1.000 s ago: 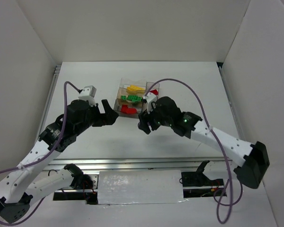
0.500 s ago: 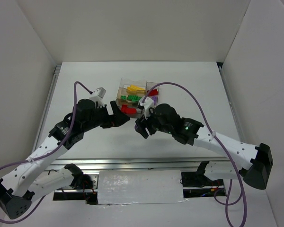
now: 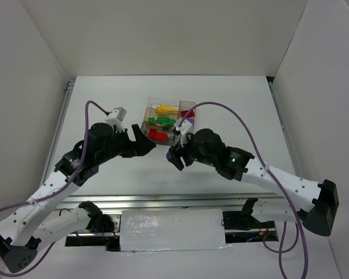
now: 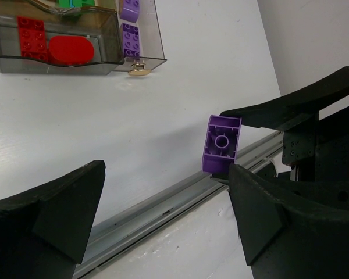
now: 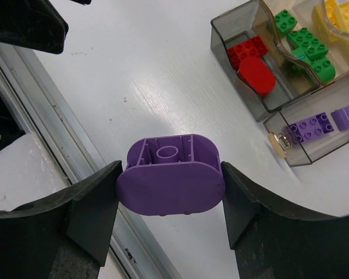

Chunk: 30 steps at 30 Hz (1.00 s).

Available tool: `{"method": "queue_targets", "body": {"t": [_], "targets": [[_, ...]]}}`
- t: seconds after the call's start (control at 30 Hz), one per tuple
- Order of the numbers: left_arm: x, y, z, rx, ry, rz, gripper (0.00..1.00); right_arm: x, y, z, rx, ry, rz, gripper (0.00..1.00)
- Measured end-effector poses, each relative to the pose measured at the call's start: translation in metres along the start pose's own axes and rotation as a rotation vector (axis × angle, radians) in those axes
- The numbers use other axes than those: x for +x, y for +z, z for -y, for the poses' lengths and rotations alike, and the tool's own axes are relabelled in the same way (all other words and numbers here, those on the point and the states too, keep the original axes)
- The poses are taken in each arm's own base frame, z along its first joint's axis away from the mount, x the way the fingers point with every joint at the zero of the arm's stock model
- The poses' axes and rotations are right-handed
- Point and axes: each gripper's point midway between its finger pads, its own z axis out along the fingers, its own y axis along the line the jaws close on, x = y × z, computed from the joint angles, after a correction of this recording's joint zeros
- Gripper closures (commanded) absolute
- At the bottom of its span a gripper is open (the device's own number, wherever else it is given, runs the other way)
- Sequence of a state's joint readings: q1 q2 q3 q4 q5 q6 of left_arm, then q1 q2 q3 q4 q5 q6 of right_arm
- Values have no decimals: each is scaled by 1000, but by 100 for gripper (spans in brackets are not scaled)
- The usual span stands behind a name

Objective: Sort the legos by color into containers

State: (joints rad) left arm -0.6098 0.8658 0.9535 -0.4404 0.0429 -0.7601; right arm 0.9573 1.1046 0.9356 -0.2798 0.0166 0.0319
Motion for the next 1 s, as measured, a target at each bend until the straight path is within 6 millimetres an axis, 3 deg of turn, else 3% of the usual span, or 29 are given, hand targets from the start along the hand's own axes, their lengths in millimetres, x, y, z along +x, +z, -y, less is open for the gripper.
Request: {"method": "queue_targets", "body": {"t": [0.1, 0.2, 0.27, 0.43, 0.5, 0.57, 0.7, 0.83, 0.97, 1.0], "targets": [[0, 0, -1, -4, 6, 1, 0, -3, 0, 6, 36, 7, 12, 80], [1, -3, -7, -28, 39, -2, 1, -4, 5, 25, 129, 41, 10, 79], [-1, -7, -14, -65, 81, 1, 1, -6, 15, 53, 216, 97, -8, 78], [-14, -24, -33, -183, 199, 26, 0, 8, 48, 158, 451, 262, -96, 75], [-15, -34, -47, -245, 243, 38, 0, 19, 62, 180, 490, 281, -144, 74], [-17, -46, -58, -296, 279, 56, 1, 29, 81, 190, 492, 284, -196, 74], [-19, -66, -78, -361, 321, 131, 0, 43, 108, 202, 463, 273, -263, 60], [-10, -75, -92, -376, 329, 167, 0, 45, 119, 218, 450, 256, -288, 35], [-11, -75, -96, -392, 340, 176, 0, 37, 125, 232, 420, 221, -304, 31], [-11, -74, -96, -391, 341, 176, 1, 36, 126, 233, 410, 214, -307, 22]]}}
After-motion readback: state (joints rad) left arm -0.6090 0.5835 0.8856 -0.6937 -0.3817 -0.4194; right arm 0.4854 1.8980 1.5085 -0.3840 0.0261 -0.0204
